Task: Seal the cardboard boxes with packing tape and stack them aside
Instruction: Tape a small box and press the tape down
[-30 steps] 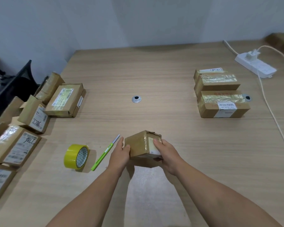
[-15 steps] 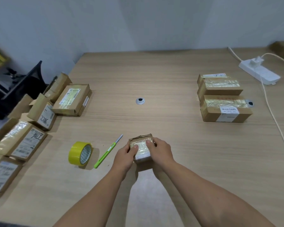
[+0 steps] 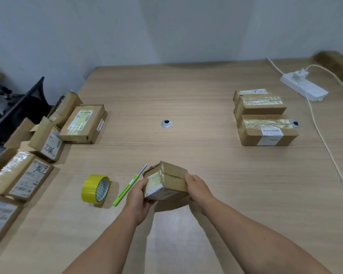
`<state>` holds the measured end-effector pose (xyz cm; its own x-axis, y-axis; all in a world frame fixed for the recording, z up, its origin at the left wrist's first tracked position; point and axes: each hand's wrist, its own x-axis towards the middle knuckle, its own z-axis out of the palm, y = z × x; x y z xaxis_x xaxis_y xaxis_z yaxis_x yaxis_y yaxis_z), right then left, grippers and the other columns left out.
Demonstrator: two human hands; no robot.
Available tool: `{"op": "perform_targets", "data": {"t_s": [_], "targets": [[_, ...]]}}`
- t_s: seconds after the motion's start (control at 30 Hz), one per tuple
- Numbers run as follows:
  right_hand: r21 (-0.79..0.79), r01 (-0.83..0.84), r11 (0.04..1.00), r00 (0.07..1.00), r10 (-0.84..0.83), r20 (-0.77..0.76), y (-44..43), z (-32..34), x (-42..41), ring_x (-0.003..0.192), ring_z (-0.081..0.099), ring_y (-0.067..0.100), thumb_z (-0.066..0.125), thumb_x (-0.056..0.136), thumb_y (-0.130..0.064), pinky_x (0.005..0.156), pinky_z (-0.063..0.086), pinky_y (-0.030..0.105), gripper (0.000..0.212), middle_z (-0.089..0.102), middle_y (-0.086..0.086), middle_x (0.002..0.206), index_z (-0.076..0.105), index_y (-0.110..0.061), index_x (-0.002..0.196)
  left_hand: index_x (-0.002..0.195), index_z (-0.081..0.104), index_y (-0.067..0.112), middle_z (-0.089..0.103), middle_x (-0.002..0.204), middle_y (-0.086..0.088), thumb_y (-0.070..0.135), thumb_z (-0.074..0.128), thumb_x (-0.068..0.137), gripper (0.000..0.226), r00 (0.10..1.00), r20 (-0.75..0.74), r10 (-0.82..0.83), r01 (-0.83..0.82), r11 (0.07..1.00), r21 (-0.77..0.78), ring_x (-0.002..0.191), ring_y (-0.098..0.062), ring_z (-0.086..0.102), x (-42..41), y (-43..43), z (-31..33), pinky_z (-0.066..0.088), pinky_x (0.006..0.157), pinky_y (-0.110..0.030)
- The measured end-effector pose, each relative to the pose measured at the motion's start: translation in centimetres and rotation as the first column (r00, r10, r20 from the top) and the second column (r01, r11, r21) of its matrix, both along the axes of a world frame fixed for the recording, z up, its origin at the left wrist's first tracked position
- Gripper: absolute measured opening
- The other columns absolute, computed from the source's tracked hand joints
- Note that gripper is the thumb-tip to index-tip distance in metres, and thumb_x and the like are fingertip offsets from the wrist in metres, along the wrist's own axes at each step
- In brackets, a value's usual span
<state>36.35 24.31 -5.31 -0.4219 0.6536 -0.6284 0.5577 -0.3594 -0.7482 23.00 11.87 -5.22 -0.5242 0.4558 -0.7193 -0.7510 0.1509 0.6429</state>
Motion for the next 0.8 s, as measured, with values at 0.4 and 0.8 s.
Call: {"op": "perform_targets", "data": {"t_s": [0.4,0.8], "targets": [[0.16,0.054,0.986,0.998,-0.051,-0.024,-3.2,0.0,-2.5,0.102,0.059,0.018,0.034,0.107,-0.036,0.085,0.045,0.035,0.033,0.065,-0.003,0.105,0.064,-0.021,0.109,0.09,0.069,0.019,0.072,0.098,-0.009,0.026,0.053,0.1,0.02,0.885,-0.42,-0.2,0.084,0.956,-0.28,0.085,-0.022,0.062,-2.1,-1.8,-0.7,0.053,0.081,-0.043],[0.069,0.126,0.99,0.992,-0.125,-0.02,-3.3,-0.5,-0.7,0.14,0.042,0.021,0.026,0.104,-0.053,0.119,0.032,0.043,0.056,0.048,-0.006,0.151,0.049,-0.026,0.147,0.123,0.066,0.029,0.069,0.121,0.008,0.054,0.036,0.103,0.044,0.861,-0.335,-0.382,0.329,0.922,-0.205,0.115,-0.013,0.062,0.4,-0.2,-2.2,0.042,0.11,-0.04]]}}
